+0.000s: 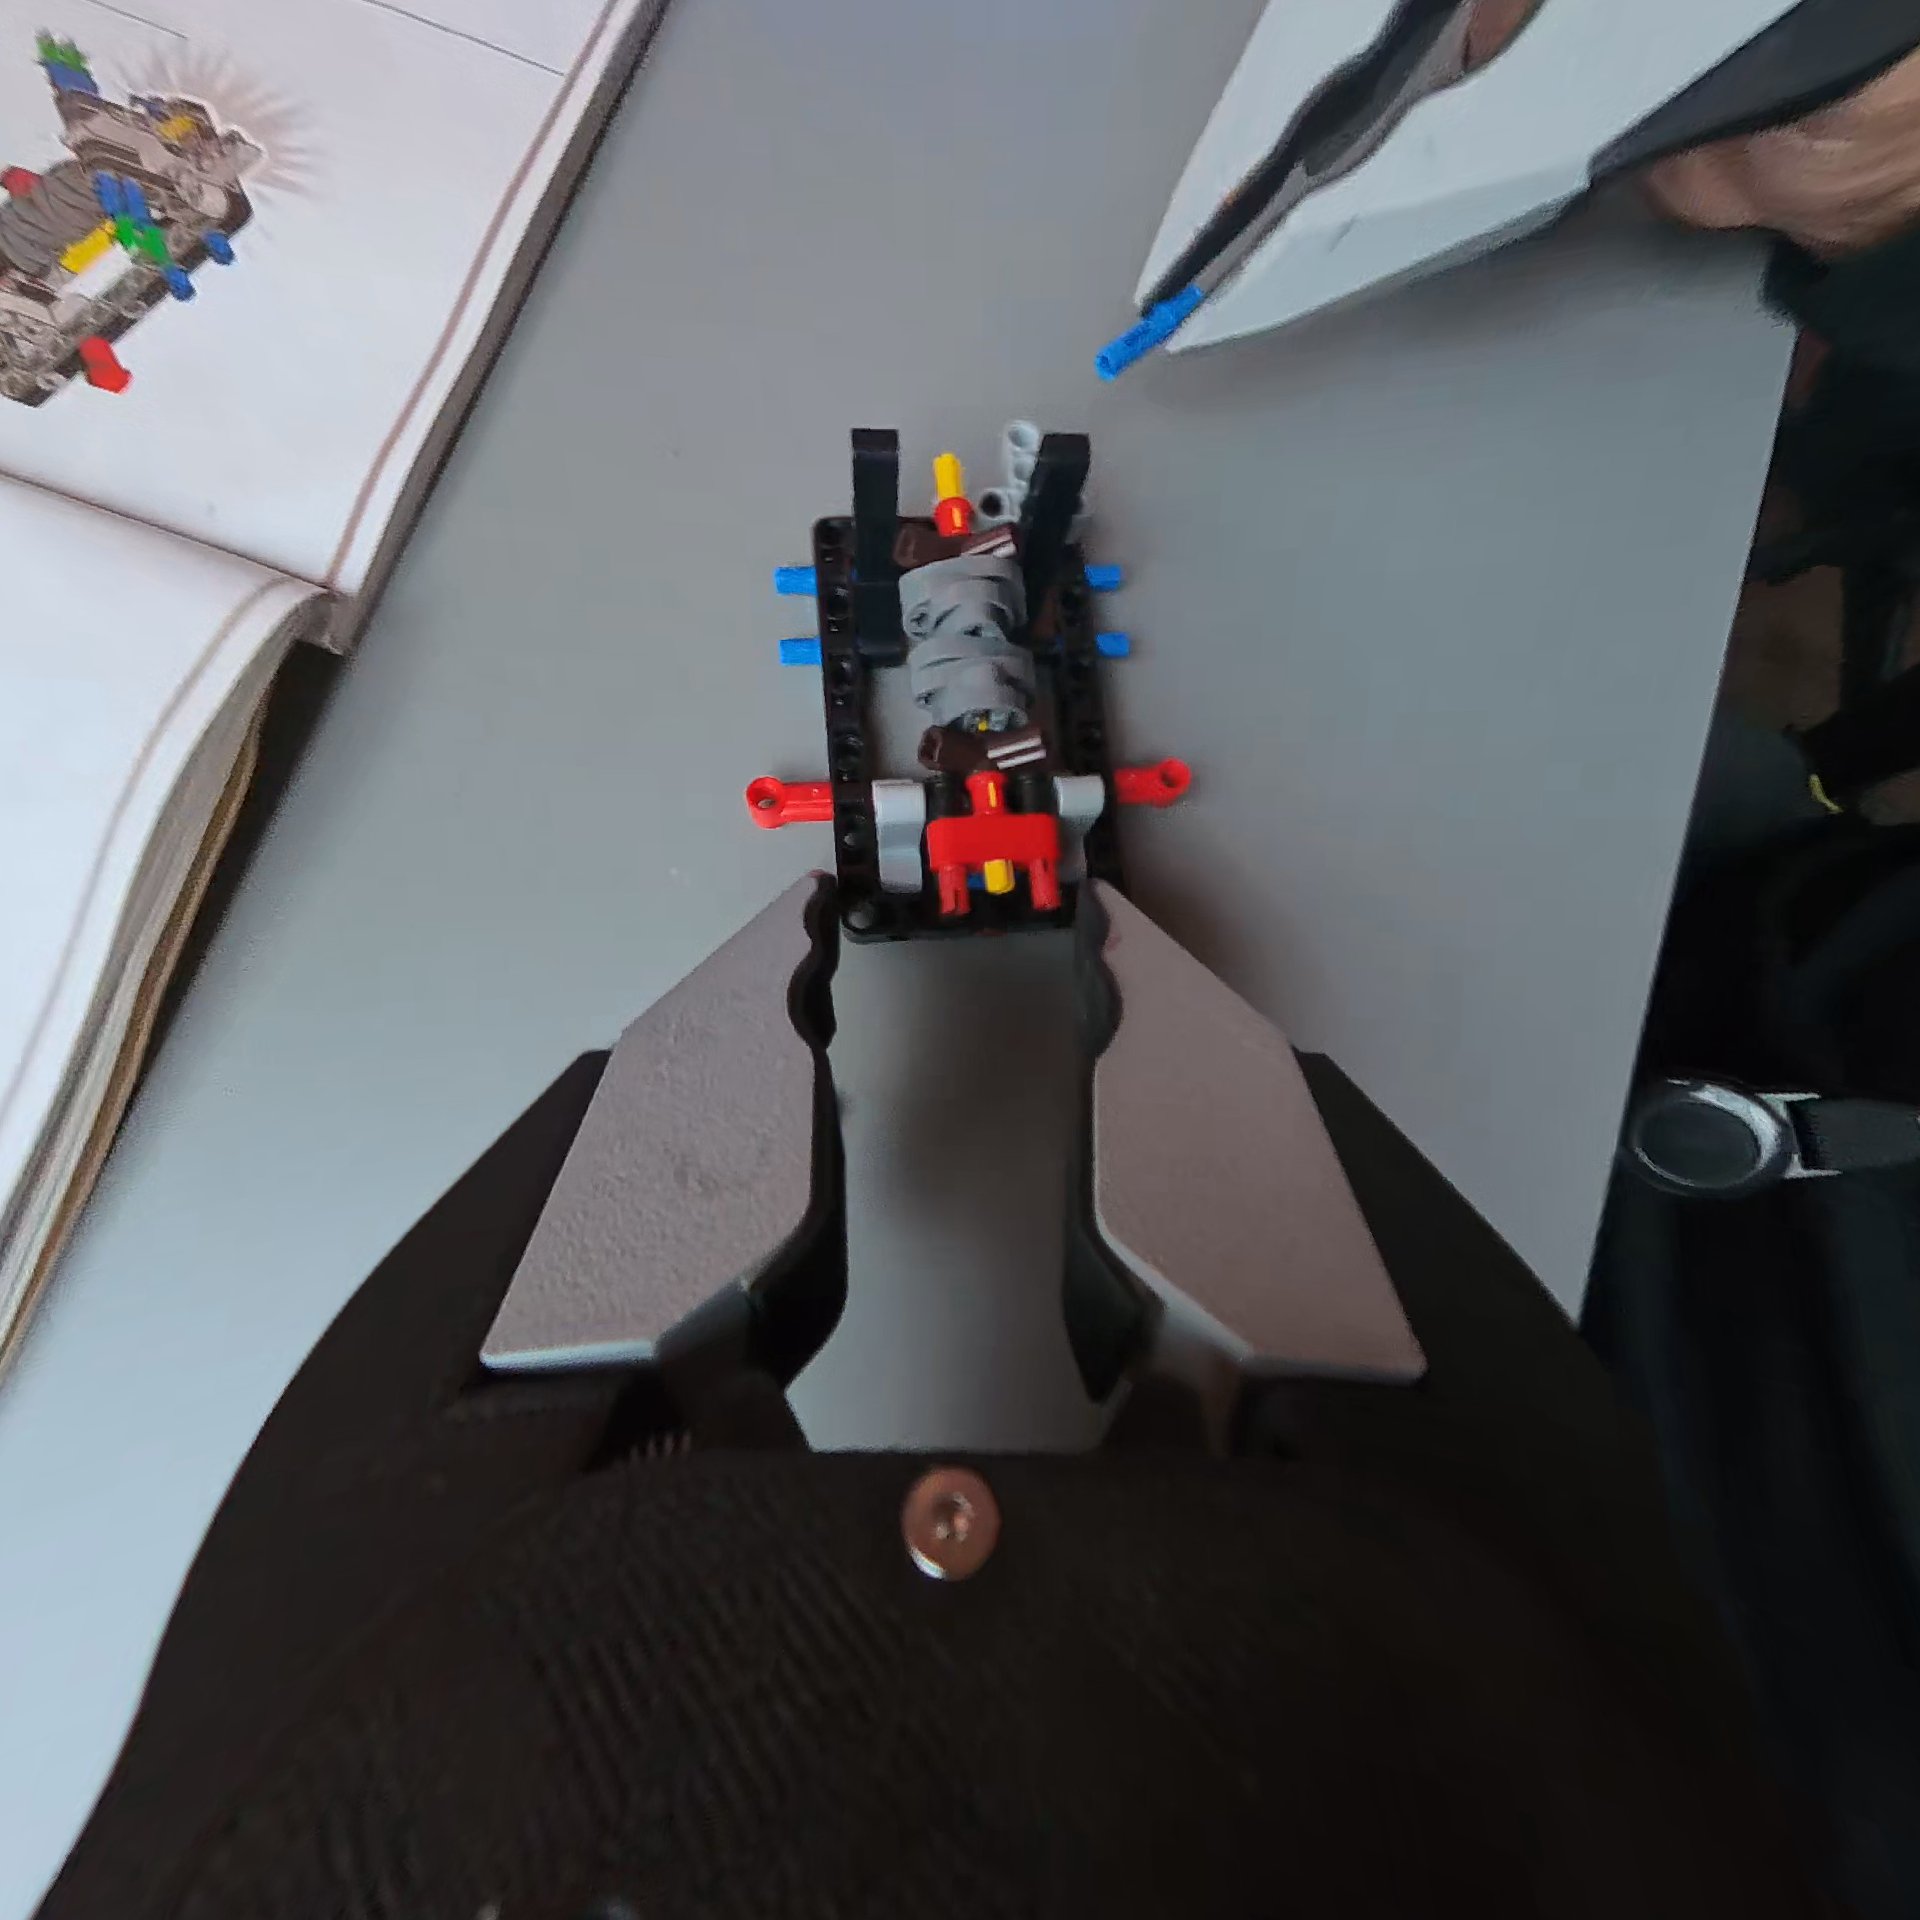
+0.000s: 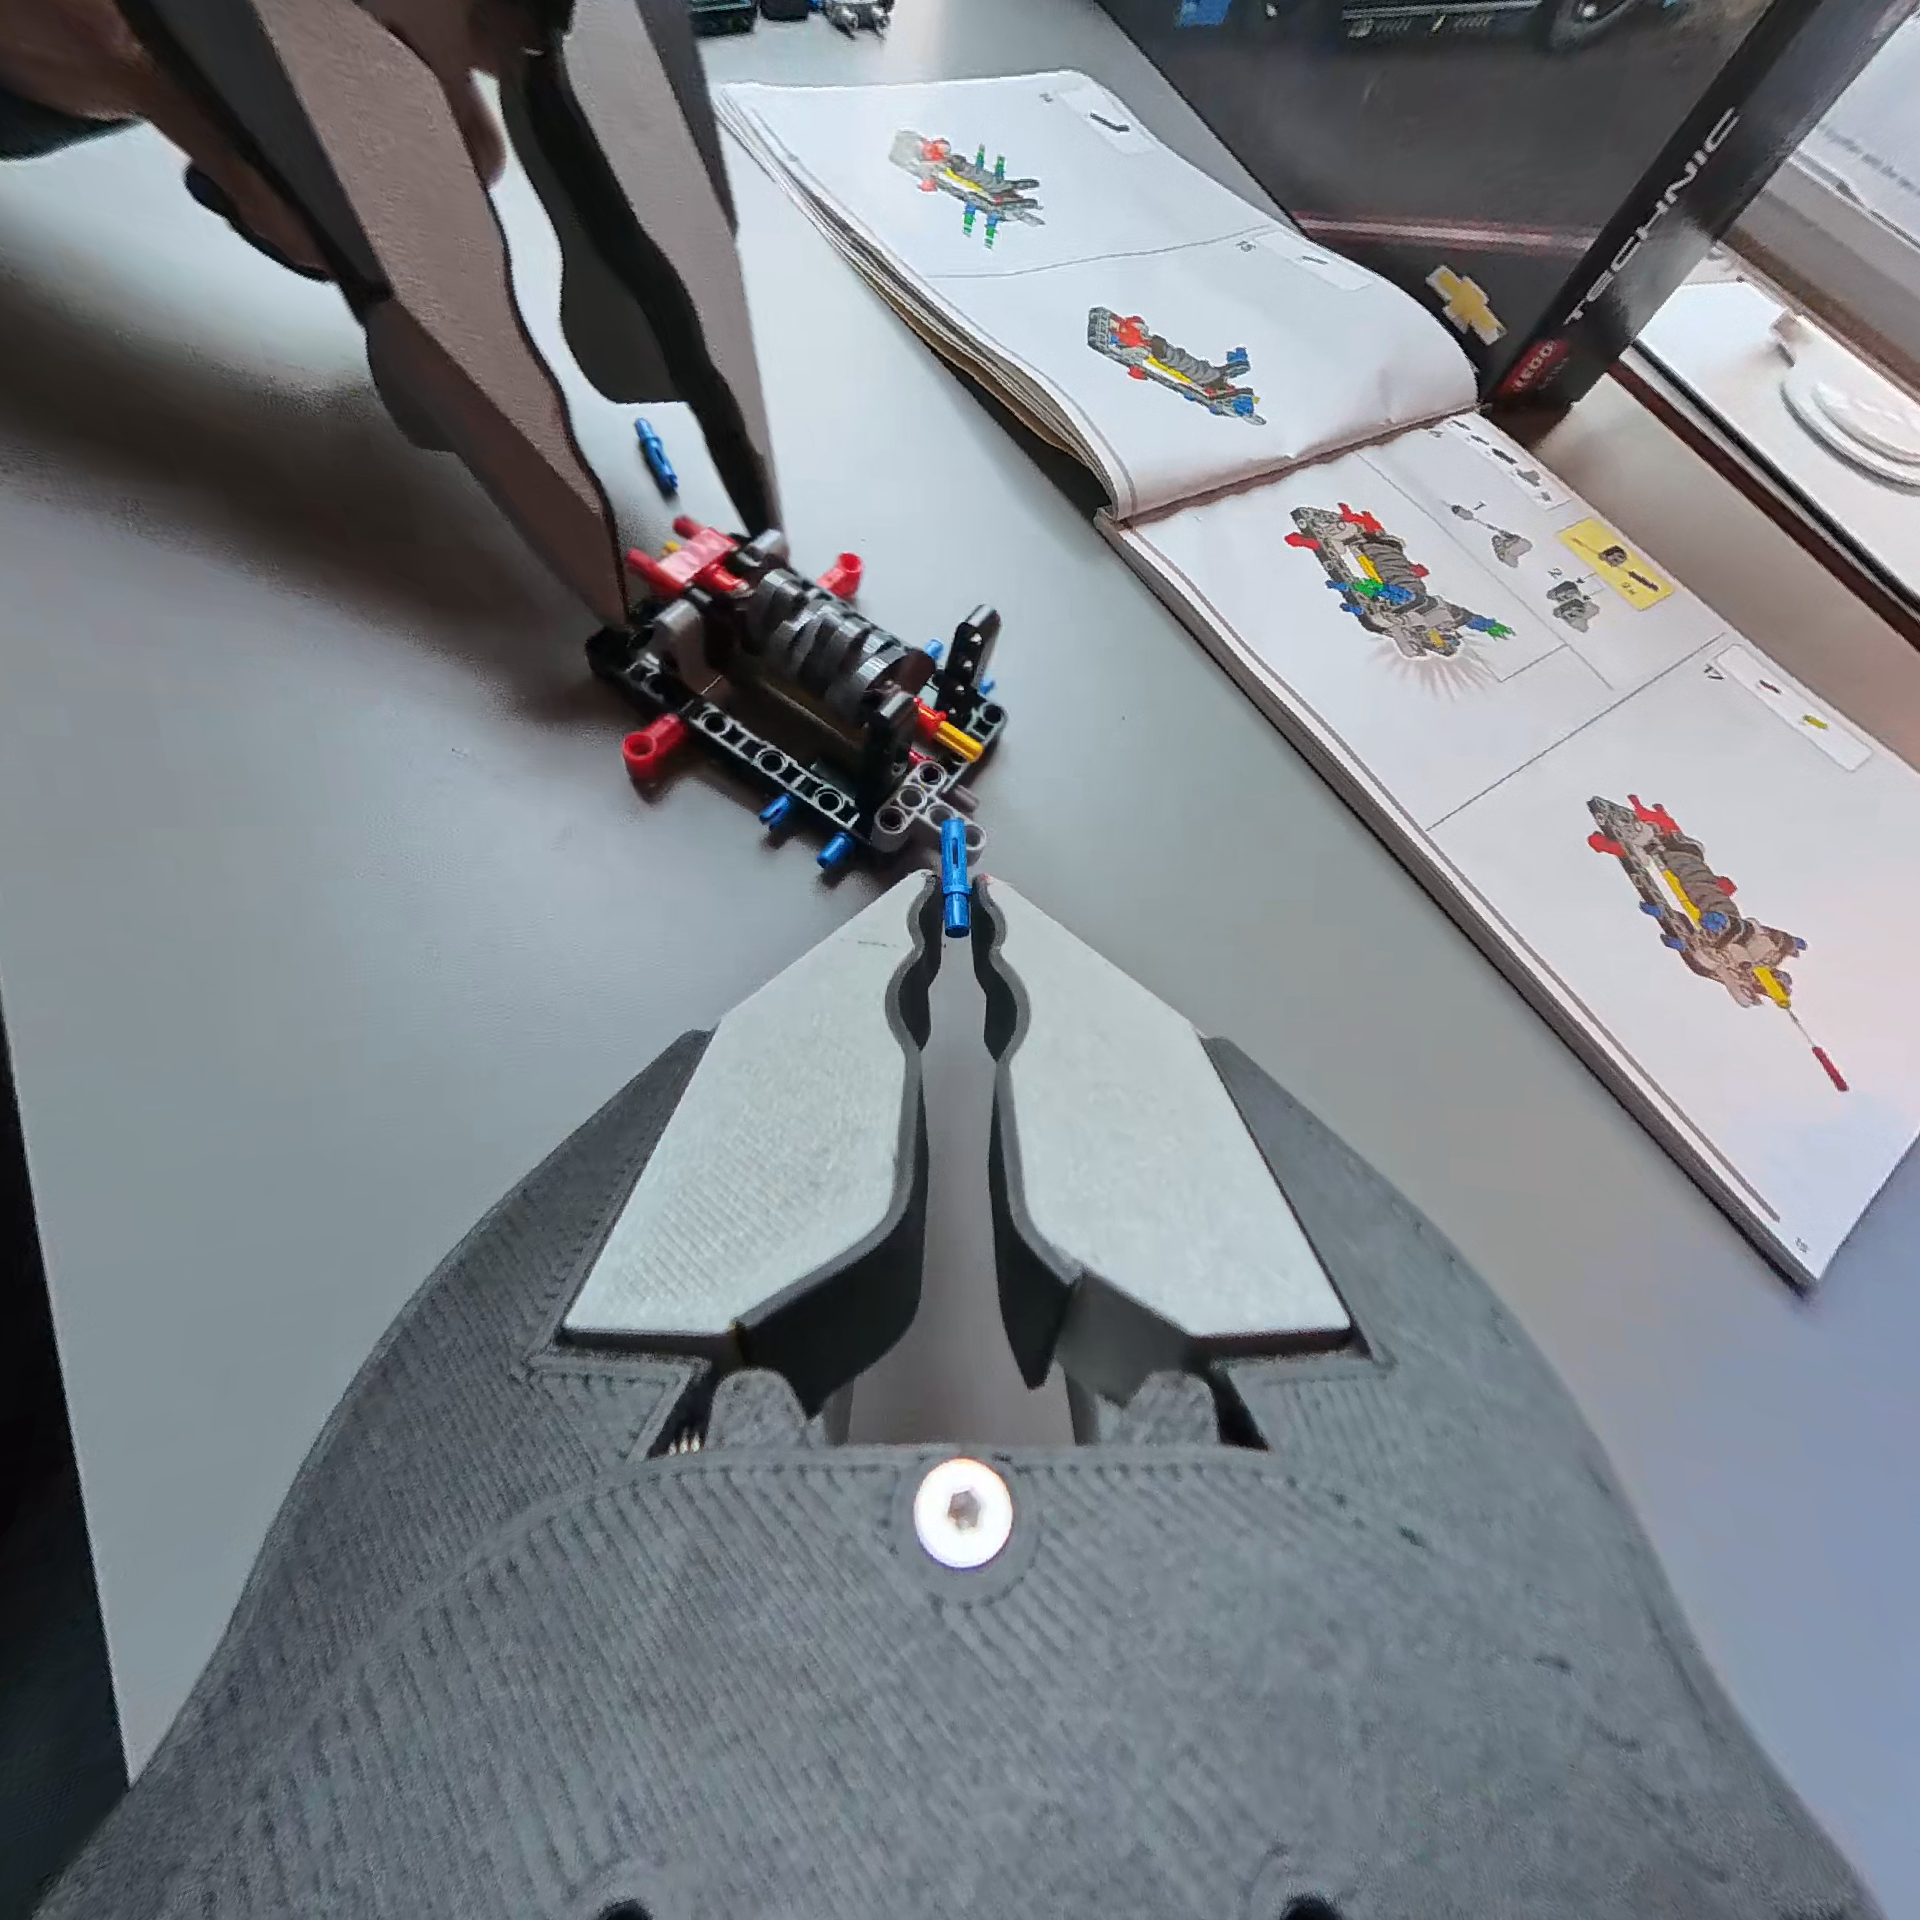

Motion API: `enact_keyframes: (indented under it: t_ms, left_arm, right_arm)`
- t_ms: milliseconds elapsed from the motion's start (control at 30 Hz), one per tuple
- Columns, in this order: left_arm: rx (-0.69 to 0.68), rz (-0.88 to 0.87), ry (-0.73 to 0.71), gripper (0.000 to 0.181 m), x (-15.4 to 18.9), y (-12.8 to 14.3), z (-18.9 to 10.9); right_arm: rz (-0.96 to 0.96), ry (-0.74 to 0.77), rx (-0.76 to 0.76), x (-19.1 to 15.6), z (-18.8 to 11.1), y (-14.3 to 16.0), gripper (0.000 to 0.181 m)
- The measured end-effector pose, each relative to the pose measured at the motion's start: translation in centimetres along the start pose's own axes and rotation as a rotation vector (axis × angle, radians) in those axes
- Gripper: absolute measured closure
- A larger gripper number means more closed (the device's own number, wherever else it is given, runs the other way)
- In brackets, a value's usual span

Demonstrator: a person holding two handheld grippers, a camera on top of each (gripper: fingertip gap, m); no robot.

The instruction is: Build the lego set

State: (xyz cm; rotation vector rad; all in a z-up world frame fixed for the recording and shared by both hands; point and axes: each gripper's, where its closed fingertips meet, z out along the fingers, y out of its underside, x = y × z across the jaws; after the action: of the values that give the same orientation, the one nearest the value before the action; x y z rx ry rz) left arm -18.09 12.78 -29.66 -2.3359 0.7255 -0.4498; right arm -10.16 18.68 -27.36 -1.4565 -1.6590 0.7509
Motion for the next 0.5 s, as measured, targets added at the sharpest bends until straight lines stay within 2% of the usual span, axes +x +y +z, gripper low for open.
enact_keyframes:
  t_ms: [300,433,500]
  left_arm:
    - [0.034,-0.076,0.117,0.139,4.7,-0.2,0.7]
    - [0.08,-0.061,0.243,0.136,8.9,-0.7,0.7]
    - [0.088,-0.056,0.216,0.136,9.3,-0.2,0.6]
  right_arm:
    - [0.003,-0.009,-0.016,0.2,-0.6,0.7,0.18]
    - [0.002,-0.039,-0.008,0.1,-1.3,1.1,0.18]
    - [-0.008,-0.061,0.001,0.0,-1.6,1.2,0.18]
